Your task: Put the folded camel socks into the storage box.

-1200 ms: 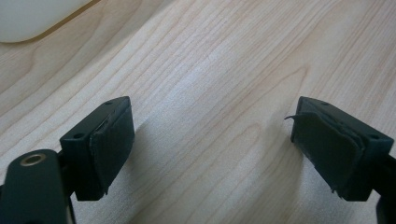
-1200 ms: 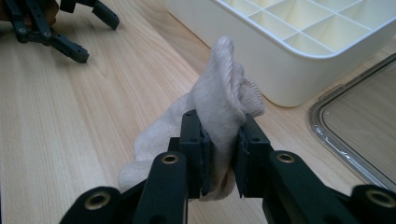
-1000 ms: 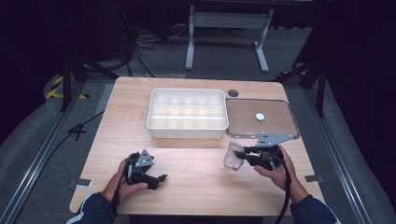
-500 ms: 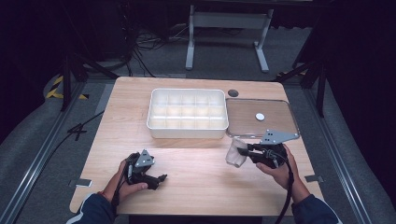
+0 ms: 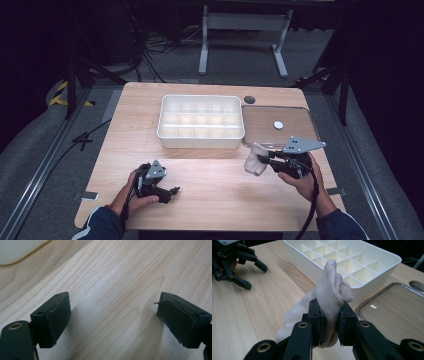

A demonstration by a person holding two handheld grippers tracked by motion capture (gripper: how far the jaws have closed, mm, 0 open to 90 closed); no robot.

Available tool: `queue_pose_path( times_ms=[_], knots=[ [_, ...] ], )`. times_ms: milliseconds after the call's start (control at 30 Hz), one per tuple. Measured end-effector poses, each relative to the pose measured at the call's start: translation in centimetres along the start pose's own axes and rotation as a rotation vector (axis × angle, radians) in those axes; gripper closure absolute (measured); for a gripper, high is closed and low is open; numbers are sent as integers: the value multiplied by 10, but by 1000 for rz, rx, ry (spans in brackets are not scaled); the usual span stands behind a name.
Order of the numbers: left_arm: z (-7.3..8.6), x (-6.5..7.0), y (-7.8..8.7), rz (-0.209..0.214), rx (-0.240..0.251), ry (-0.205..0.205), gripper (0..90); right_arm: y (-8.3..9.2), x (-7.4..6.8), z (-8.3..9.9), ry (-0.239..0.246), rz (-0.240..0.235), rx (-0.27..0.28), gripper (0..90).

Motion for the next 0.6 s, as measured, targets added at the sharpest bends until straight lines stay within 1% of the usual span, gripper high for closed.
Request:
queue_pose_path(
  times_ms=[233, 333, 367, 433, 500, 600],
  knots=[
    [0, 0, 0, 0, 2, 3, 125, -5, 13, -10, 39, 15, -15, 757],
    [0, 0, 0, 0, 1, 2, 125, -5, 17, -15, 42, 21, -16, 757],
    [0, 0, 0, 0, 1, 2, 125, -6, 22, -22, 55, 27, -12, 757],
    [0, 0, 0, 0, 2, 3, 125, -6, 24, -24, 57, 28, -12, 757],
    [0, 0, 0, 0, 2, 3, 124, -7, 28, -31, 63, 28, -4, 757],
    [0, 0, 0, 0, 2, 4, 125, -11, 34, -38, 70, 30, -16, 758]
  ],
)
Point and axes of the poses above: each handheld gripper's, and its own axes: y roughly backward along the jaws, z roughly out of its underside, x roughly to its right, the point moved 10 cm from there along -y, roughly forward along the jaws, and after that the axes turned 12 degrees about y, right-handed, at the moved point
